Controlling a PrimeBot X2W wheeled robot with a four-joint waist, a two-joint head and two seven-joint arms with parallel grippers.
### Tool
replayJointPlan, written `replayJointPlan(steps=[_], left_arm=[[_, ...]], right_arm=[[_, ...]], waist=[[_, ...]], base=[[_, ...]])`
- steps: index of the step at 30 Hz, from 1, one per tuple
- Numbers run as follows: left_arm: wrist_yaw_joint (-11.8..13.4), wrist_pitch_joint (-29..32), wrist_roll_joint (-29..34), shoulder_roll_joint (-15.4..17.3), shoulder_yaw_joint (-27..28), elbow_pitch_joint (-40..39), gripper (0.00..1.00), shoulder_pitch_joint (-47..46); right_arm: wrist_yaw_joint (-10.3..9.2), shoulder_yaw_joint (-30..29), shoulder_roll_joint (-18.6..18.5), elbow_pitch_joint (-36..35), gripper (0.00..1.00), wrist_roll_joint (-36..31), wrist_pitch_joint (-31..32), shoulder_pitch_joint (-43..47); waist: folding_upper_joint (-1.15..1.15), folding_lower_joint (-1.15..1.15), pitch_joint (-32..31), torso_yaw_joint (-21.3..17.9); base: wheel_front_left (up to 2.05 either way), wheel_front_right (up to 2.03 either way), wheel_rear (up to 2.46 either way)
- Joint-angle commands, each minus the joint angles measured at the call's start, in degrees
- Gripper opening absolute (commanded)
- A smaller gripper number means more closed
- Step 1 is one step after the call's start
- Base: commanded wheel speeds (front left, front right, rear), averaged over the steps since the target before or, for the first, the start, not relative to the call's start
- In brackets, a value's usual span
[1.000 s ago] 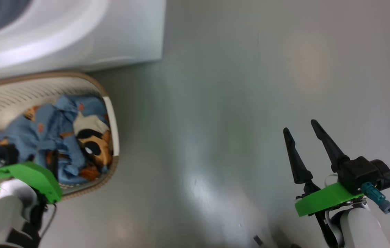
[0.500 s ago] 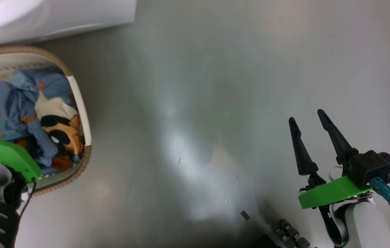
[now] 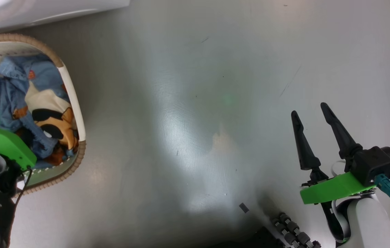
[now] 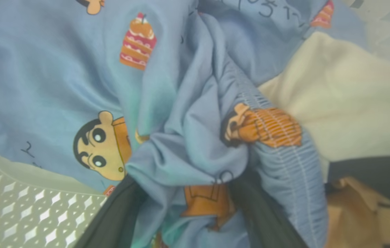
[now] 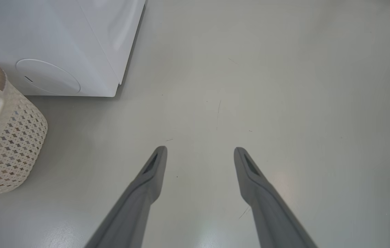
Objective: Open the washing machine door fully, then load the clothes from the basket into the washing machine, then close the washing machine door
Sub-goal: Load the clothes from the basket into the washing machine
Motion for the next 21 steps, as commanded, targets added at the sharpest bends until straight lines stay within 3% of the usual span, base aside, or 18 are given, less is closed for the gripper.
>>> replayJointPlan(steps=[1,3,4,5,6,21], left_arm=[[-0.09,0.15,-0.58,2.42,0.63,0.30,1.00,0.44],[-0.09,0.41,-1.01,2.19,0.05,0.57,1.00,-0.05],[-0.09,0.60,-1.20,2.10,-0.25,0.67,0.71,-0.27],[-0.09,0.74,-1.36,2.00,-0.62,0.70,0.13,-0.49],[-0.09,0.76,-1.50,1.92,-1.01,0.62,0.00,-0.69],[-0.09,-1.95,-6.90,2.83,-2.38,1.07,0.00,0.99]], right_arm=[[0.09,0.68,-0.17,-1.30,1.00,-0.02,-0.68,2.88],[0.09,0.54,-0.17,-1.51,1.00,-0.10,-0.68,3.05],[0.09,0.47,-0.17,-1.58,1.00,-0.14,-0.68,3.09],[0.09,0.40,-0.17,-1.63,1.00,-0.17,-0.68,3.10],[0.09,0.34,-0.17,-1.66,1.00,-0.22,-0.68,3.08],[0.09,2.34,-0.17,-0.60,1.00,1.19,-0.68,0.03]], waist=[[0.00,0.00,0.08,0.11],[0.00,0.00,0.17,0.25],[0.00,0.00,0.21,0.32],[0.00,0.00,0.26,0.39],[0.00,0.00,0.32,0.48],[0.00,0.00,-2.90,0.09]], base=[[0.00,0.00,0.00],[0.00,0.00,0.00],[0.00,0.00,0.00],[0.00,0.00,0.00],[0.00,0.00,0.00],[0.00,0.00,0.00]])
